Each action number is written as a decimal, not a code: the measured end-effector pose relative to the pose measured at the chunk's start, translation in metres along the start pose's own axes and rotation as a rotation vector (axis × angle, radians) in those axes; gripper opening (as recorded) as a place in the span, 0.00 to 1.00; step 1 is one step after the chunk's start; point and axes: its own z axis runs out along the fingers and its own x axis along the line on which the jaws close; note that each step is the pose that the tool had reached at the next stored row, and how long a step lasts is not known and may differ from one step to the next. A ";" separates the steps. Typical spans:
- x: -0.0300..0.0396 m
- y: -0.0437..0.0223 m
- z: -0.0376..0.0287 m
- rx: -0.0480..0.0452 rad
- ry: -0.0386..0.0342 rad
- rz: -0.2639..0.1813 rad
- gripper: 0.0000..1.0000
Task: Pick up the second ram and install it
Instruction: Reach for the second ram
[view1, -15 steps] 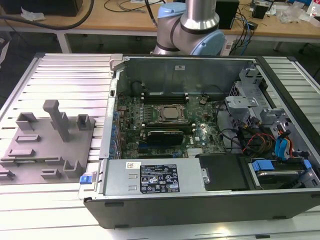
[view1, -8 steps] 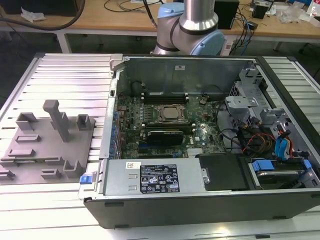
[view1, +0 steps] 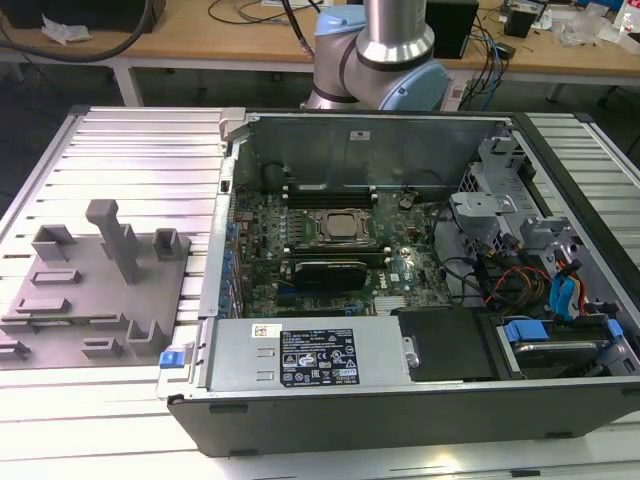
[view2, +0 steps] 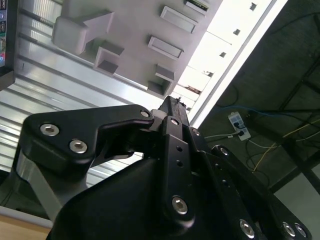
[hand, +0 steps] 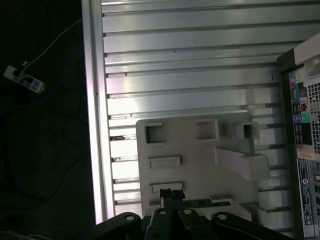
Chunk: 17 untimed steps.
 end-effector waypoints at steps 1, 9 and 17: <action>0.0013 -0.0001 0.0001 0.0000 -0.0001 0.000 0.11; 0.0157 -0.0012 0.0001 0.0001 0.0001 0.000 0.11; 0.0141 -0.0011 0.0003 0.0001 -0.0001 0.000 0.11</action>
